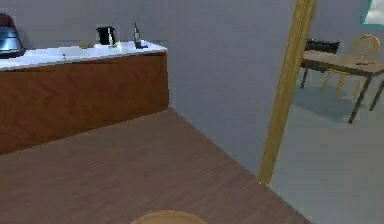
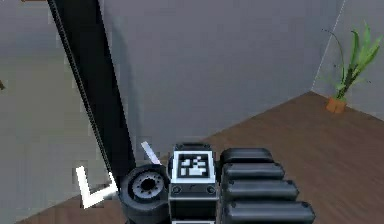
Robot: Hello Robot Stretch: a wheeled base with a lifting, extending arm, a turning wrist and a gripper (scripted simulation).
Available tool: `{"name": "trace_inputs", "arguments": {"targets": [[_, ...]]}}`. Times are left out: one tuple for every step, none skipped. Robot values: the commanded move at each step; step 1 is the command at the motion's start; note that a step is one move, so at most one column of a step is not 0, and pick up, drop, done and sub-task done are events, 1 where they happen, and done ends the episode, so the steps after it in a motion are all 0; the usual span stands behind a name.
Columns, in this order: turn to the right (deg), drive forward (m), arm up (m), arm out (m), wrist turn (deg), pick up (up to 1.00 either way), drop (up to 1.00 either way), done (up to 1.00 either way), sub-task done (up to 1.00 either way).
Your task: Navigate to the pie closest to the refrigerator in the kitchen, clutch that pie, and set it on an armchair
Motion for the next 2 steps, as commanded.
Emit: {"name": "trace_inputs", "arguments": {"targets": [[24.0,0.0,0.0,0.0,0.0,0.0,0.0,0.0,0.0],[0.0,0.9,0.0,0.0,0.0,0.0,0.0,0.0,0.0]]}}
